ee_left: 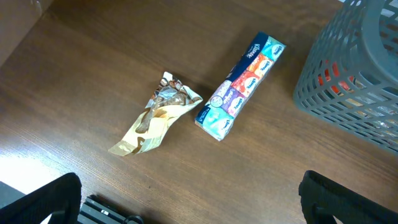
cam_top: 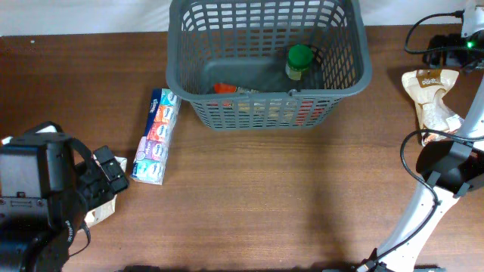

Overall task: Pack container
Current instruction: 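Withdraw the right gripper and move it over the Pantree rice bag, then lower the right gripper onto the Pantree rice bag and close on it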

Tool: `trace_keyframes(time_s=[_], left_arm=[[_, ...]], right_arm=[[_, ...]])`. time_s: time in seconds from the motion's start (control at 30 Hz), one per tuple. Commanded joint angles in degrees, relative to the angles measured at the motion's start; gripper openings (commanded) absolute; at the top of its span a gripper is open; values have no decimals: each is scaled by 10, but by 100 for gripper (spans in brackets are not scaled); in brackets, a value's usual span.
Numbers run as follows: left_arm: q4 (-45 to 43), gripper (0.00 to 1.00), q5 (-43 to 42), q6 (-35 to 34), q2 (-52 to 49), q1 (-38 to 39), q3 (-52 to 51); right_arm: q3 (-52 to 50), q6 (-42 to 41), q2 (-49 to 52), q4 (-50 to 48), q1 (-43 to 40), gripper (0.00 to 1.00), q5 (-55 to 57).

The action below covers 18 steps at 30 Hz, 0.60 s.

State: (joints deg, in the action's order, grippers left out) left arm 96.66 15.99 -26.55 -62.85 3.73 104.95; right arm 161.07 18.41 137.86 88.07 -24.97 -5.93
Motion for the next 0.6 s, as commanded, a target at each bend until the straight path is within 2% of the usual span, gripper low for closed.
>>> trace_keyframes(time_s=[0.0, 0.13, 0.27, 0.57], left_arm=[[0, 100, -2, 7, 0, -3, 1], [0, 100, -2, 7, 0, -3, 1], [0, 99, -2, 7, 0, -3, 1], [0, 100, -2, 7, 0, -3, 1]], right_arm=[[3, 48, -6, -9, -18, 99, -9], [2, 97, -3, -11, -33, 99, 5], [2, 99, 14, -18, -55, 99, 29], [1, 97, 34, -29, -84, 99, -19]])
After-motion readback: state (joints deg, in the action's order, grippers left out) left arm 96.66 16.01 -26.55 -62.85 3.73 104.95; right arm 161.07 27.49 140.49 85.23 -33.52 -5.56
